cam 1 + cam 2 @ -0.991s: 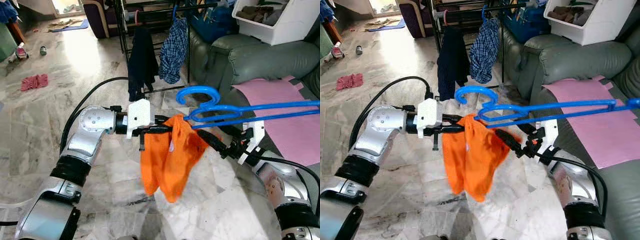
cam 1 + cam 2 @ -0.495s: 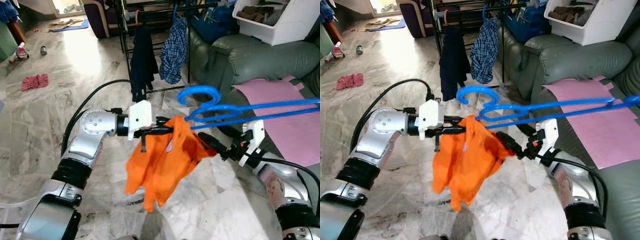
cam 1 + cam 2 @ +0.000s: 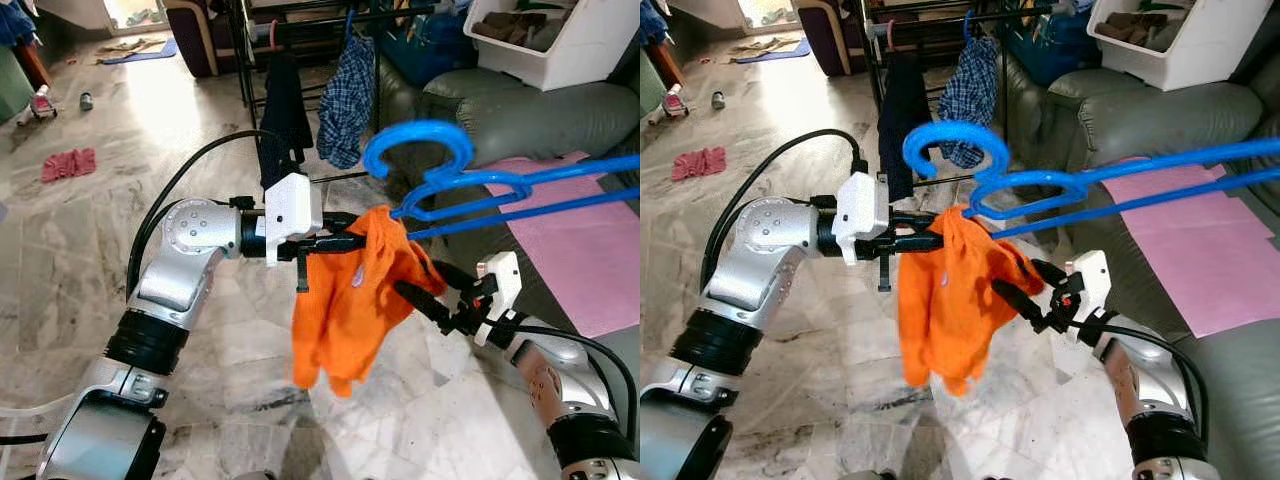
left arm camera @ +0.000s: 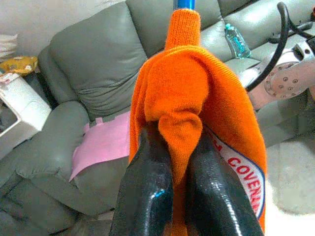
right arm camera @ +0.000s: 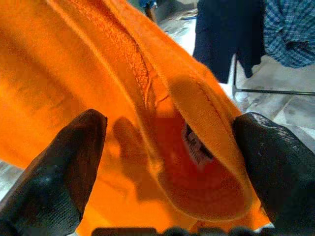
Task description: Hang hanger
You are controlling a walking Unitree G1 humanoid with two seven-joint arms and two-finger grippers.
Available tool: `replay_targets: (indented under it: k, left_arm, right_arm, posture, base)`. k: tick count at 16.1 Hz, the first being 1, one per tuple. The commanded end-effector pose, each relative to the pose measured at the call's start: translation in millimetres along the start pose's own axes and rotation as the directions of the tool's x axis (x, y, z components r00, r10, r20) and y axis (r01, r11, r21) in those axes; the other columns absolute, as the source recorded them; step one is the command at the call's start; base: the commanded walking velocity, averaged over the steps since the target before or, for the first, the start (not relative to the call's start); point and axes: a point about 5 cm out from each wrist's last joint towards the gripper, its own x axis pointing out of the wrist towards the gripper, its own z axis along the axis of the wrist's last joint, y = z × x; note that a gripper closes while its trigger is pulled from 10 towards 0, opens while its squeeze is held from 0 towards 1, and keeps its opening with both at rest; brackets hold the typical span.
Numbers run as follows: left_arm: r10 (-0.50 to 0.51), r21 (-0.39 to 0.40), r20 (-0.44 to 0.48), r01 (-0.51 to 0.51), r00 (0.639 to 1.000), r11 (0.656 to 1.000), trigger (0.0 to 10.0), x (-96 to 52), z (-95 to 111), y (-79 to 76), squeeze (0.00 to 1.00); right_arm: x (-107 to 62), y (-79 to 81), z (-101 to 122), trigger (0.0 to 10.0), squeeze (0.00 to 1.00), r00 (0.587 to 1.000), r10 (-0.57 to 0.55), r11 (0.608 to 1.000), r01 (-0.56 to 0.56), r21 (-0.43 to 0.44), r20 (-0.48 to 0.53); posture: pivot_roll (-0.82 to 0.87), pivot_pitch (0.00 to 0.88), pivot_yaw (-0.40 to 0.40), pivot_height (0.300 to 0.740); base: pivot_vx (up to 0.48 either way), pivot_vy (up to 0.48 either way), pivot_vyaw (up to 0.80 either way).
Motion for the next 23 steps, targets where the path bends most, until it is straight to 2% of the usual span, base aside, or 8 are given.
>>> replay_targets:
  k: [1,2,4,7,8,11,14,23]
  left_arm:
    - [0.027,0.043,-0.041,-0.026,0.999,0.999,0.2,-3.5,-5,2.0,0.0]
    - [0.044,0.06,-0.07,-0.039,0.997,0.997,1.6,-4.5,-11,1.6,0.0]
    - [0.223,0.009,-0.115,-0.224,0.968,0.975,10.0,-8.1,-37,-4.8,0.0]
    - [0.249,-0.024,-0.108,-0.253,0.962,0.967,10.0,-7.1,-43,-13.6,0.0]
    - [0.259,-0.016,-0.109,-0.263,0.96,0.965,9.4,-7.5,-43,-13.4,0.0]
    - [0.31,-0.012,-0.12,-0.313,0.943,0.95,0.0,-14.4,-42,-10.3,0.0]
    - [0.374,-0.064,-0.094,-0.38,0.923,0.923,0.0,-17.4,-41,-12.2,0.0]
    - [0.247,-0.051,-0.087,-0.252,0.965,0.966,0.0,-15.4,-31,-25.9,0.0]
  right_arm:
    - [2.7,0.7,10,10.0,0.0,0.999,0.012,1.0,-0.012,-0.023,0.03]
    - [3.0,1.1,11,10.0,0.0,0.999,0.015,0.999,-0.014,-0.032,0.029]
    - [9.6,1.6,11,10.0,0.0,0.995,-0.093,0.993,0.09,-0.081,-0.041]
    - [11.5,13.2,9,10.0,0.0,0.993,-0.118,0.986,0.116,-0.122,-0.01]
    - [11.2,14.2,8,10.0,0.0,0.989,-0.149,0.98,0.147,-0.131,-0.004]
    - [7.5,11.9,0,10.0,0.0,0.961,-0.276,0.943,0.27,-0.193,-0.003]
    - [9.6,17.4,-7,10.0,0.0,0.961,-0.277,0.945,0.272,-0.183,-0.003]
    - [14.2,1.0,3,10.0,0.0,0.961,-0.277,0.951,0.275,-0.145,0.008]
  posture:
    - [-0.02,0.098,0.002,0.74]
    - [-0.02,0.098,0.001,0.74]
    - [-0.04,0.098,0.003,0.74]
    - [-0.05,0.102,-0.005,0.74]
    - [-0.05,0.104,-0.007,0.74]
    - [-0.05,0.105,-0.009,0.74]
    - [-0.04,0.106,-0.007,0.74]
    - [-0.03,0.11,-0.004,0.74]
  base:
    - [0.0,0.0,0.0]
    - [0.0,0.0,0.0]
    - [0.0,0.0,0.0]
    - [0.0,0.0,0.0]
    - [0.0,0.0,0.0]
    - [0.0,0.0,0.0]
    - [0.0,0.0,0.0]
    - [0.0,0.0,0.0]
